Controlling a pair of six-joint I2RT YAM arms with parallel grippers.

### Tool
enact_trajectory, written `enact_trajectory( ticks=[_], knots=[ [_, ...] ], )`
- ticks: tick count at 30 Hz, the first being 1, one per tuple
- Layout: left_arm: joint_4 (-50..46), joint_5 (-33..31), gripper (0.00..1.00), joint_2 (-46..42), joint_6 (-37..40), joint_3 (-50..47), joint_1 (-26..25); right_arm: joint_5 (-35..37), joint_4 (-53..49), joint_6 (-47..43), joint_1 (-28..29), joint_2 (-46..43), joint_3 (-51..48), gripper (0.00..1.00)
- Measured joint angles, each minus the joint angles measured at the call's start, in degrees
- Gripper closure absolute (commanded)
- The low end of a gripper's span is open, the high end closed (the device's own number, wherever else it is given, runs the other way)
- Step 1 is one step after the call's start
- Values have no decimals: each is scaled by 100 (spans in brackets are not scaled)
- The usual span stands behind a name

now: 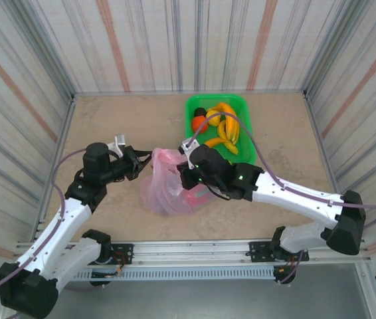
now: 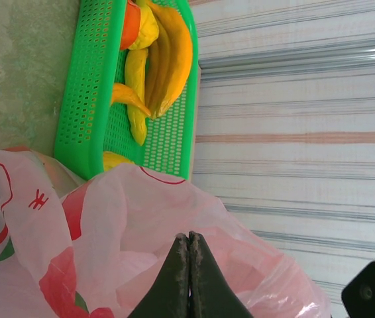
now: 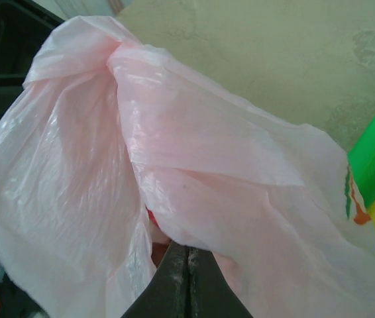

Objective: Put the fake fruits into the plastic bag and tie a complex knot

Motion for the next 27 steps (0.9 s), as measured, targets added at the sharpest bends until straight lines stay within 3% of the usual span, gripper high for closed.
enact_trajectory(
  ticks=[14,27],
  knots=[
    [-481,-164,100,-116,463,66,293,173,-1574,721,-144,-979,-9,100],
    [-955,-37,100,-197,1104,-22,778,-439,-1827,997,-1381,-1849,-1145,100]
  ],
)
